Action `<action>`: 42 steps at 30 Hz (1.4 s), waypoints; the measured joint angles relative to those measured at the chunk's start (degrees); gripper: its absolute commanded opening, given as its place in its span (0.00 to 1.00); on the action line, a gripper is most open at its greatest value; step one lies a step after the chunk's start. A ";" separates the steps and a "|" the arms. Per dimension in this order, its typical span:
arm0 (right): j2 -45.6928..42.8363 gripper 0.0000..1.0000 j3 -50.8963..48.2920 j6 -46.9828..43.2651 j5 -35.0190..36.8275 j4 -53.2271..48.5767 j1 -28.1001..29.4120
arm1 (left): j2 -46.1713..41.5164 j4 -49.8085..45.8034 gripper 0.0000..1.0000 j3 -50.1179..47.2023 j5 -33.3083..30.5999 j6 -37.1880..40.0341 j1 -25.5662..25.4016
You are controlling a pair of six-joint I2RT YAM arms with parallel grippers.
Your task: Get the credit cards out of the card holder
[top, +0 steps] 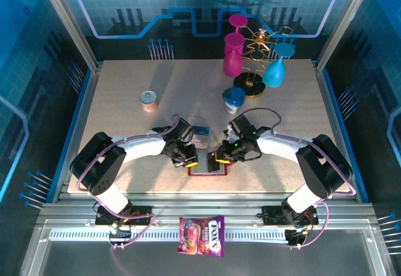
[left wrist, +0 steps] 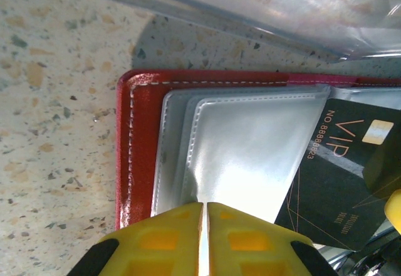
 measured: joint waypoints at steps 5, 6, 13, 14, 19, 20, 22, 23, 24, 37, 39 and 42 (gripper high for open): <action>0.00 0.16 -0.02 0.52 0.04 0.68 0.28 | 0.00 -0.02 0.14 0.00 0.00 0.00 0.00; 0.00 0.15 -0.02 0.55 0.04 0.70 0.31 | 0.00 0.00 0.14 0.00 0.02 0.00 0.00; -0.04 0.13 -0.02 0.68 0.09 0.42 0.31 | -0.79 -0.20 0.16 0.00 0.24 -0.04 0.00; -0.13 0.13 0.00 0.66 0.13 0.17 0.31 | -1.20 -0.31 0.16 0.00 0.24 -0.07 0.02; -1.49 0.12 0.50 0.42 0.55 -1.36 0.31 | -4.81 -0.39 0.15 0.02 0.28 -0.35 0.61; -1.97 0.11 0.74 0.35 0.57 -1.75 0.31 | -5.73 -0.37 0.15 0.02 0.28 -0.44 0.96; -2.93 0.10 1.40 -0.07 0.79 -2.80 0.31 | -7.30 -0.37 0.15 0.00 0.28 -0.48 1.70; -3.39 0.09 1.79 -0.37 0.94 -3.26 0.31 | -8.07 -0.37 0.15 0.00 0.28 -0.48 2.16; -3.74 0.09 2.21 -0.70 0.98 -3.76 0.31 | -8.68 -0.37 0.15 0.00 0.28 -0.48 2.51; -3.48 0.03 13.27 -9.53 5.66 -14.01 0.31 | -13.44 0.02 0.17 -4.33 0.76 -0.50 7.58; -2.84 0.02 14.80 -11.19 6.29 -15.47 0.31 | -14.01 0.04 0.18 -4.76 1.07 -0.50 7.82; -1.88 0.00 16.98 -13.66 6.97 -17.55 0.31 | -14.99 0.17 0.18 -5.46 1.14 -0.50 7.96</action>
